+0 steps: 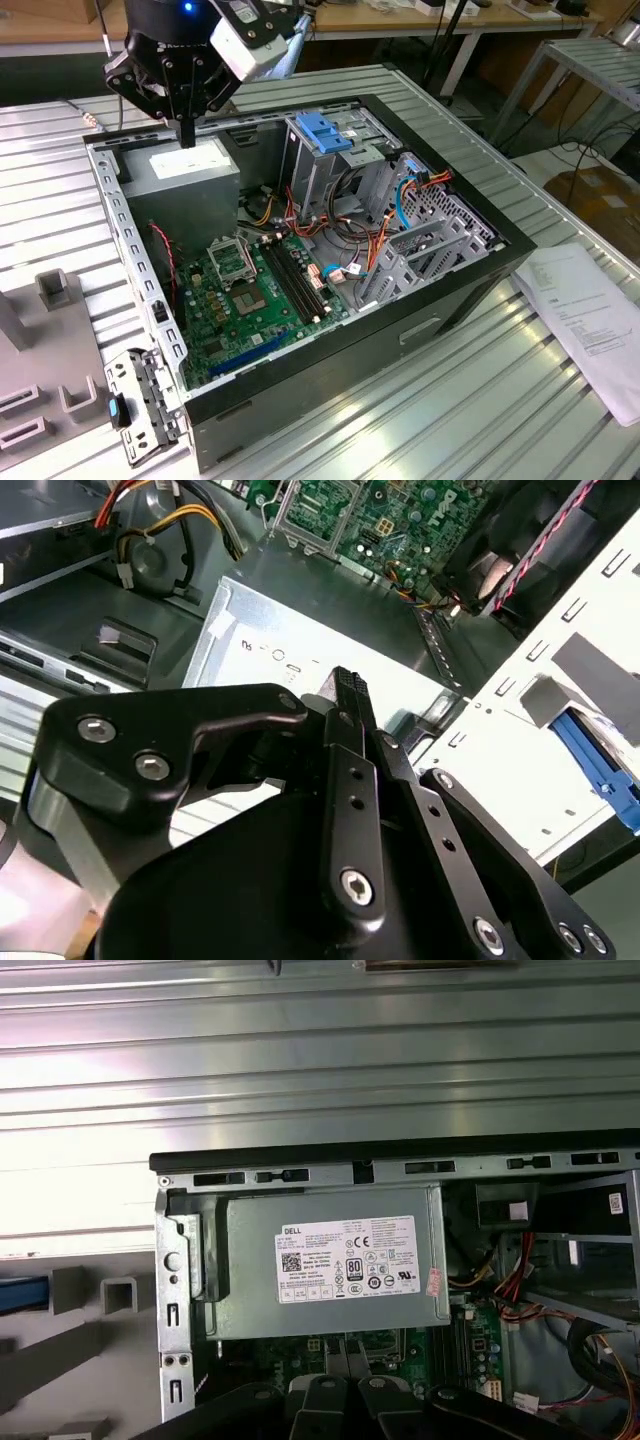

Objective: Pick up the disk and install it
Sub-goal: 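Reach for the disk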

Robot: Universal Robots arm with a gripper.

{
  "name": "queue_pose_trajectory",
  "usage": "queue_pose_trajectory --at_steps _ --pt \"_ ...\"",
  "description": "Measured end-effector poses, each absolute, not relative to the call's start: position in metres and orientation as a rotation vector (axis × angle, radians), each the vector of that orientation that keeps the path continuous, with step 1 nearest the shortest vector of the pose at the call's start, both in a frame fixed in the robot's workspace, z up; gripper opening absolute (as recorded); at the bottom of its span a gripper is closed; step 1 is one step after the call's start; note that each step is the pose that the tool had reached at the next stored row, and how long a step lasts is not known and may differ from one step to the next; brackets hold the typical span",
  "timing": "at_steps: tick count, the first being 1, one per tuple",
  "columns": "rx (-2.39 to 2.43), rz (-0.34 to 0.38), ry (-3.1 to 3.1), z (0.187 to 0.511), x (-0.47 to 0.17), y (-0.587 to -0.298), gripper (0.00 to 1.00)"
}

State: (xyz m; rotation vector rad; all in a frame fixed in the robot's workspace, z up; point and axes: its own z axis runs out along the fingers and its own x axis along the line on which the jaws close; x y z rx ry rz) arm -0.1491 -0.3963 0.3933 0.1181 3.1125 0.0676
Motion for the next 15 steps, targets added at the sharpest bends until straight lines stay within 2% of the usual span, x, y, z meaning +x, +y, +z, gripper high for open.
queue_pose_trajectory --at_steps 15 --pt "0.118 0.068 3.112 0.393 -0.172 -0.395 0.11"
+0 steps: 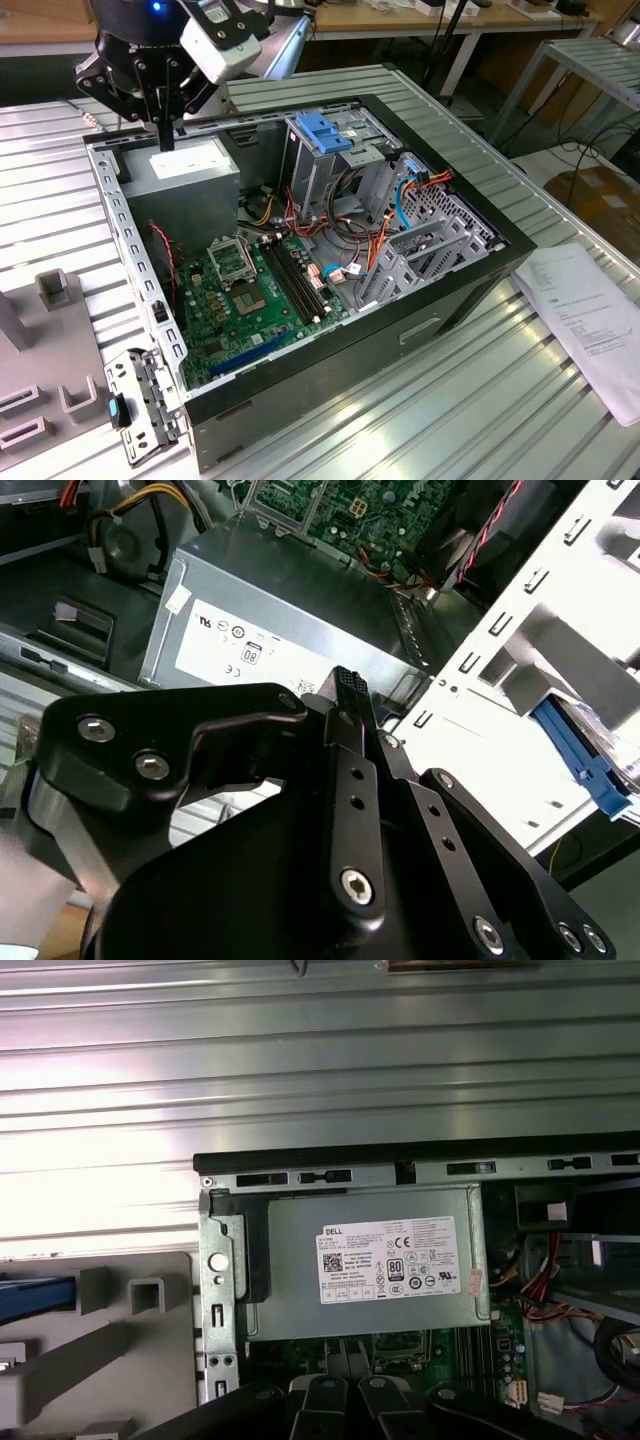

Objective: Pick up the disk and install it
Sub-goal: 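Reach for the disk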

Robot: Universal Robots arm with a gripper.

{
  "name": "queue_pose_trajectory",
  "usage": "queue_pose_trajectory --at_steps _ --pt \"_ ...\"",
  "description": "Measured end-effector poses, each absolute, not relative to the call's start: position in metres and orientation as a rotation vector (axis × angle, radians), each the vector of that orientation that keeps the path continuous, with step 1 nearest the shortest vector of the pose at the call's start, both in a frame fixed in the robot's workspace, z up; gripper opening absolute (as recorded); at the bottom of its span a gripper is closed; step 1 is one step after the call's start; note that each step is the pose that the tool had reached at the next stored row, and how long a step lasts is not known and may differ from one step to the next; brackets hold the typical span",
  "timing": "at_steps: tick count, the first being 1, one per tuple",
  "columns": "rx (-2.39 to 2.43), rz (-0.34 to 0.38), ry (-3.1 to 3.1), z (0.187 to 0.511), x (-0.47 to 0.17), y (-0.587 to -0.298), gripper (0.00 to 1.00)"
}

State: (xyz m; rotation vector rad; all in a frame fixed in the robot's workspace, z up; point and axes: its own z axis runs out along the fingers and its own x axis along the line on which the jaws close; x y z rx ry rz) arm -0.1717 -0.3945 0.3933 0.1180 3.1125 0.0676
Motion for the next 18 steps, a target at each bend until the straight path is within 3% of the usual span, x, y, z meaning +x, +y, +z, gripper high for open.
queue_pose_trajectory --at_steps 18 --pt "0.118 0.068 3.112 0.393 -0.205 -0.391 0.11"
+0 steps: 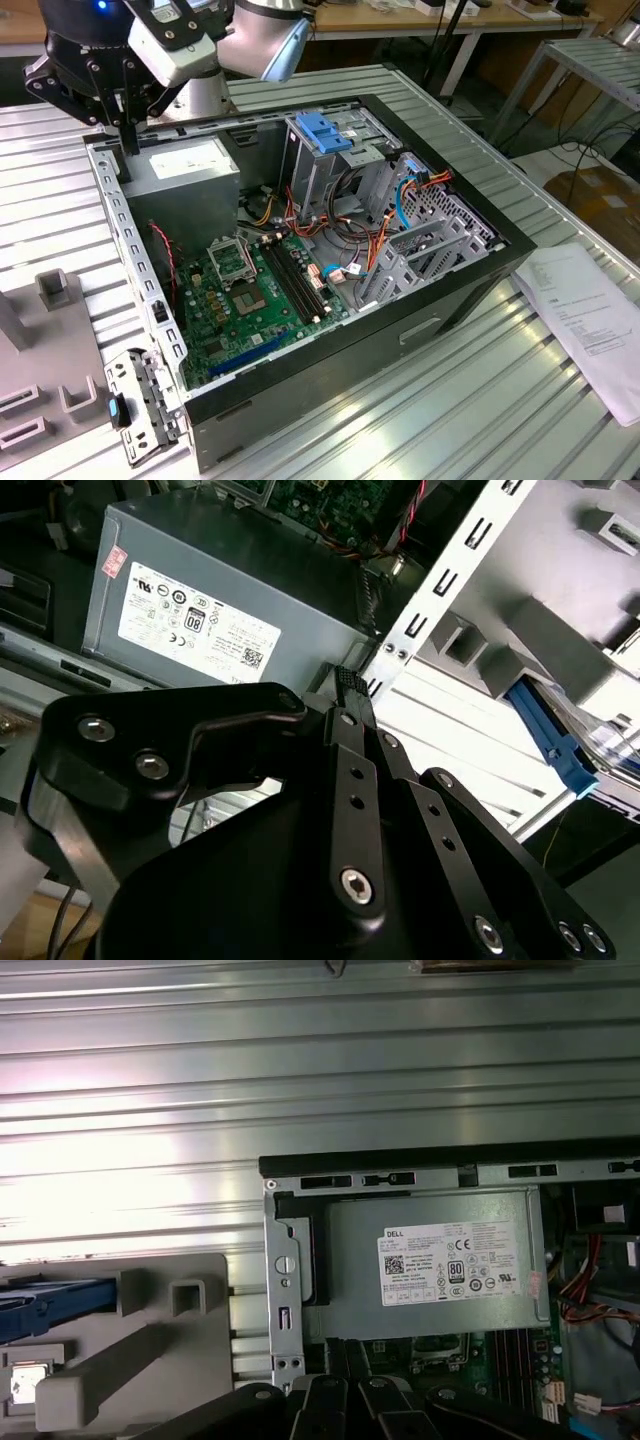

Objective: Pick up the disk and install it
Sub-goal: 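Reach for the disk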

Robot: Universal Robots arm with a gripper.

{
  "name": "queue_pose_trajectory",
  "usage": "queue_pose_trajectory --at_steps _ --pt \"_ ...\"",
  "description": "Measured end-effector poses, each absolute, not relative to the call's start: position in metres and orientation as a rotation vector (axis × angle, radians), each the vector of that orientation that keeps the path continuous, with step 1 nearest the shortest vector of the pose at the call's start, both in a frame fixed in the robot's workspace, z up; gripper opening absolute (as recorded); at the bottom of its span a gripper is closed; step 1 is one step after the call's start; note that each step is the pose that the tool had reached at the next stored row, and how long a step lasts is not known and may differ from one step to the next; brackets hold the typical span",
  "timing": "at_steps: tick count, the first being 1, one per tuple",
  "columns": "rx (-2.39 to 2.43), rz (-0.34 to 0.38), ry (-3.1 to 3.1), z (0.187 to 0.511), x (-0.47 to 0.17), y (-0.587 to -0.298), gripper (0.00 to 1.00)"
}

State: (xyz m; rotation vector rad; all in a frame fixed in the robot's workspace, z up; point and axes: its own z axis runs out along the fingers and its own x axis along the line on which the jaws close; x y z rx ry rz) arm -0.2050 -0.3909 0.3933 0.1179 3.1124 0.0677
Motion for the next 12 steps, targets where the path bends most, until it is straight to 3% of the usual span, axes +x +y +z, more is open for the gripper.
queue_pose_trajectory --at_steps 12 --pt "0.118 0.068 3.112 0.393 -0.226 -0.389 0.11"
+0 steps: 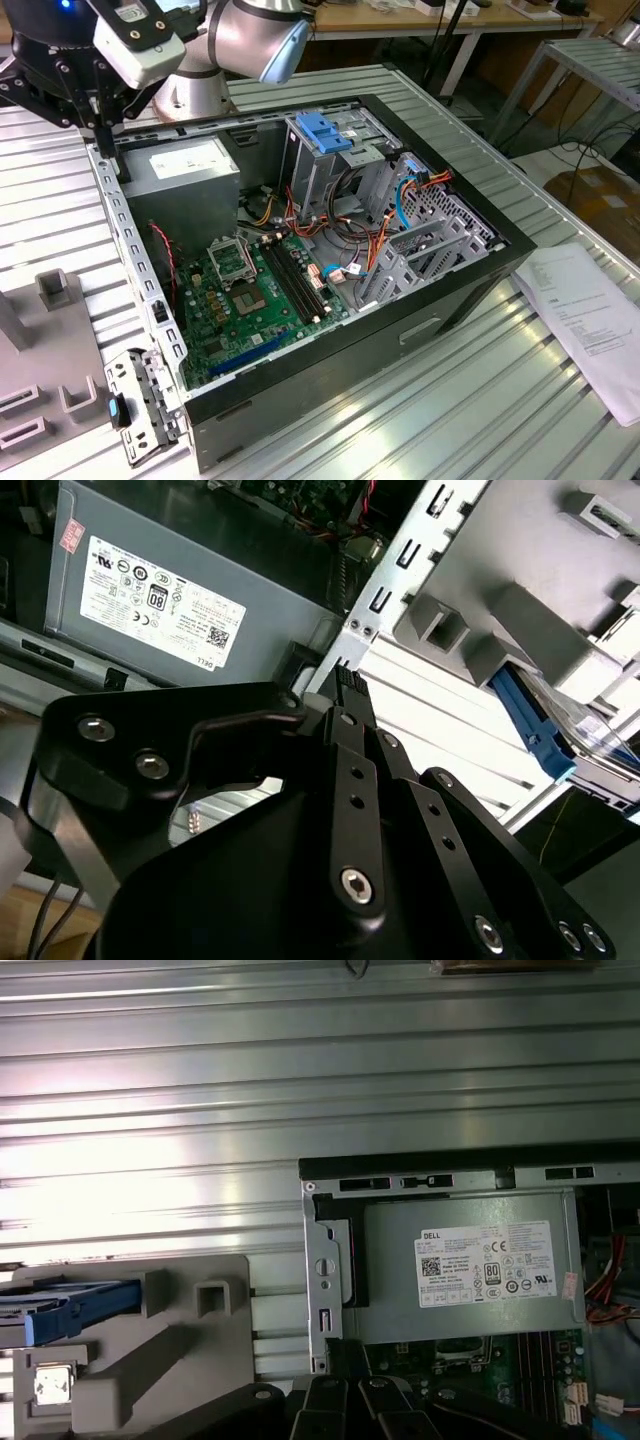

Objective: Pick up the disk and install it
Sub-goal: 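Reach for the disk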

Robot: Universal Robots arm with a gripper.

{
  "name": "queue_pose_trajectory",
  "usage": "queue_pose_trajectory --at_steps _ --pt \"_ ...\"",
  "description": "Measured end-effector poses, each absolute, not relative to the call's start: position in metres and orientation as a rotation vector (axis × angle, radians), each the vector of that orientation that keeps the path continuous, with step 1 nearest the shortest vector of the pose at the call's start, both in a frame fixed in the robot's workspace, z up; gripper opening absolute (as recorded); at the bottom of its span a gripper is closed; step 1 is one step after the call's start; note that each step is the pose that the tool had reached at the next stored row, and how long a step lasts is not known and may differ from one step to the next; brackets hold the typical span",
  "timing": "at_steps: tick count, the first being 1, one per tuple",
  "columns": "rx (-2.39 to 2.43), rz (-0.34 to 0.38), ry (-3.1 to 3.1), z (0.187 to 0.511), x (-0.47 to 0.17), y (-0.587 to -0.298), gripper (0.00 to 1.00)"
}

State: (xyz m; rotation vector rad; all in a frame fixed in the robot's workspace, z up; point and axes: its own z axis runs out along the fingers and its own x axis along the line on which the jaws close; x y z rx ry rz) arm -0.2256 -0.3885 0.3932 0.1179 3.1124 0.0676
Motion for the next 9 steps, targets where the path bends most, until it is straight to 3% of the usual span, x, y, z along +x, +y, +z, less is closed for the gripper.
queue_pose_trajectory --at_steps 9 --pt "0.118 0.068 3.112 0.393 -0.241 -0.387 0.11"
